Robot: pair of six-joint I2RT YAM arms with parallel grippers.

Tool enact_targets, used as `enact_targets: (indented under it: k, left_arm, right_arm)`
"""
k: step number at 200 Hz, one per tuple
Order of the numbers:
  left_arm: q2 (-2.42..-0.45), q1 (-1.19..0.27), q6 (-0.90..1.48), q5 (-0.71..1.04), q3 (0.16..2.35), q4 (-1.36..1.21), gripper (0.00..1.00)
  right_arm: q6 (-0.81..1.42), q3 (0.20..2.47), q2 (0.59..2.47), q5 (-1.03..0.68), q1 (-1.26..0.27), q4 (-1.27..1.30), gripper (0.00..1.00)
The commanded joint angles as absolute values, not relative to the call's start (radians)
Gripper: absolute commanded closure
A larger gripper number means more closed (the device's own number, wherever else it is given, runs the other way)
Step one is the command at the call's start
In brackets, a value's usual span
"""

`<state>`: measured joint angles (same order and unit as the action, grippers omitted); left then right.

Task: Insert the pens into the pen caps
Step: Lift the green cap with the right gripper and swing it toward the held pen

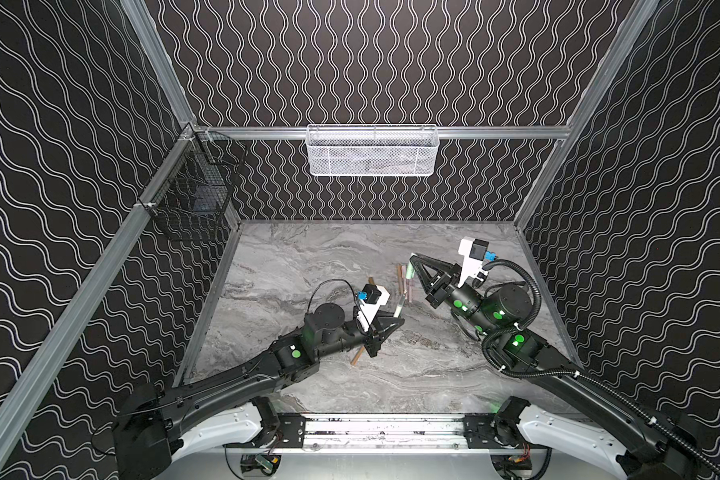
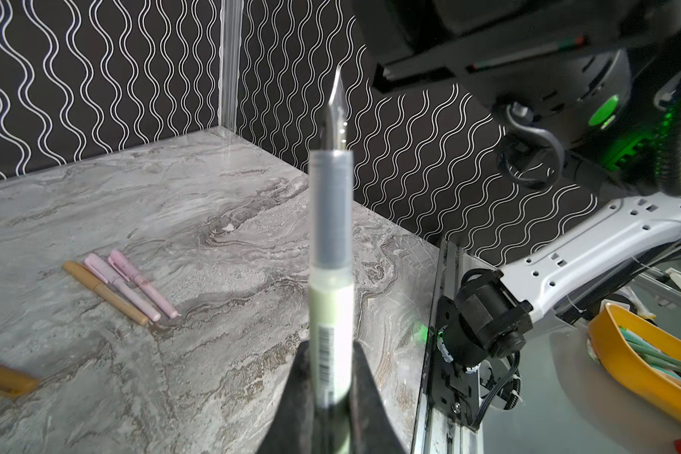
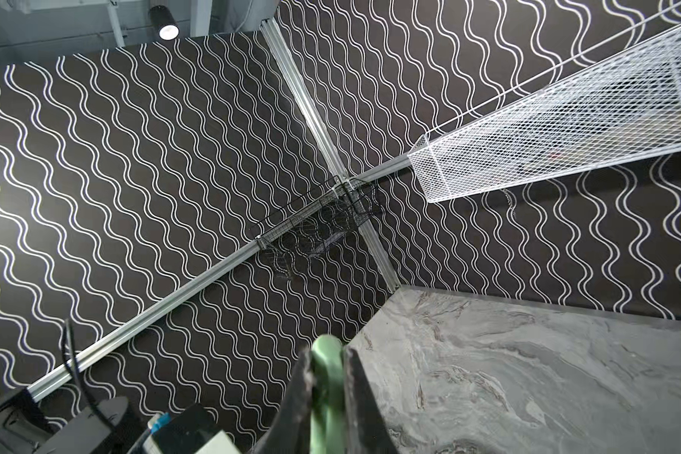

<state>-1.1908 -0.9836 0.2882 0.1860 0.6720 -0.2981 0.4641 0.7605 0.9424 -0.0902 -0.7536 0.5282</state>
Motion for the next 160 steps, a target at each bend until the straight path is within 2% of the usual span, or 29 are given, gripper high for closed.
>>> enact_targets:
  k: [1, 160]
  left_arm:
    - [-1.199, -0.984, 0.277, 0.192, 0.683, -0.334, 1.0]
    - [-1.225, -0.983, 0.313, 0.188, 0.703, -0.382, 1.0]
  right_arm:
    - [0.505, 0.75, 0.929, -0.116, -0.755, 0.568, 0.95]
    - [0.547, 0.694, 0.904, -0.142, -0.755, 0.54, 0.95]
